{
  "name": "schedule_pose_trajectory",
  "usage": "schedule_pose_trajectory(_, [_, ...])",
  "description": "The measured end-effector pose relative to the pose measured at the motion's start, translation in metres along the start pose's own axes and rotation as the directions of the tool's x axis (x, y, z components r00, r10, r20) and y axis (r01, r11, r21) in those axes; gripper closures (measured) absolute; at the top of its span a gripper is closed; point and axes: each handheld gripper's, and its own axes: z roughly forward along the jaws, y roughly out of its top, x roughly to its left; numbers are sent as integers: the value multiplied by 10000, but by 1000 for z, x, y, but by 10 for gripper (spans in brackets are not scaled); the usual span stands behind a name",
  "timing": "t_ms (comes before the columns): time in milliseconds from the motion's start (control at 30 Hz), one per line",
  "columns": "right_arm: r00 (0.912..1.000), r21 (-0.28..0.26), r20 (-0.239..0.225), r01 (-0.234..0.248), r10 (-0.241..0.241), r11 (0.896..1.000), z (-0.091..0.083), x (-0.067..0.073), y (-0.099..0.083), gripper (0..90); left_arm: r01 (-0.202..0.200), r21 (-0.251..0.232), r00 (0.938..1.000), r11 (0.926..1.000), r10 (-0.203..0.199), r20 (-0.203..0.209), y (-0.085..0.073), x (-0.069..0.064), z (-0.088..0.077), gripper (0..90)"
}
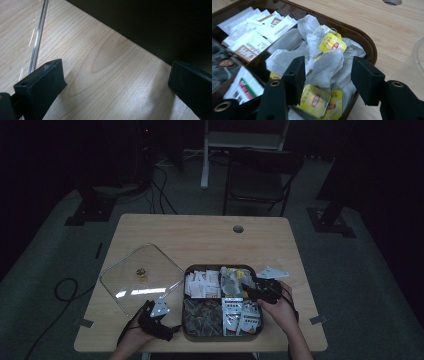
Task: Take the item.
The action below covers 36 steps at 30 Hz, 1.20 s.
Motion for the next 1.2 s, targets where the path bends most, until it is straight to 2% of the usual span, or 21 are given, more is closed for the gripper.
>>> schedule_pose_trajectory(100, [9996,97,235,160,-162,9998,7,0,0,455,3,-1,10000,10000,-3,0,0,0,0,12])
schedule_pose_trajectory(233, [9997,316,168,167,-172,9994,14,-3,0,496,3,-2,10000,10000,-3,1,0,0,0,12])
schedule_pose_trajectory(400, [9980,627,209,583,-597,9963,19,-1,2,510,3,-1,10000,10000,-3,0,0,0,0,12])
schedule_pose_trajectory(600, [9965,764,63,831,-838,9936,21,0,2,612,2,2,10000,10000,-2,1,0,0,0,12])
schedule_pose_trajectory(700, [9977,775,-64,675,-672,9947,22,1,1,662,1,2,10000,10000,-1,0,0,0,0,12])
schedule_pose_trajectory(800, [9982,837,-220,579,-563,9948,21,1,2,766,2,0,10000,10000,-2,0,0,0,0,12])
schedule_pose_trajectory(867, [9989,823,-304,371,-347,9959,19,1,3,805,1,2,10000,10000,-1,1,0,0,0,12])
schedule_pose_trajectory(1200, [9976,342,-696,21,3,9994,2,5,13,823,1,1,10000,10000,-1,-1,0,0,0,12])
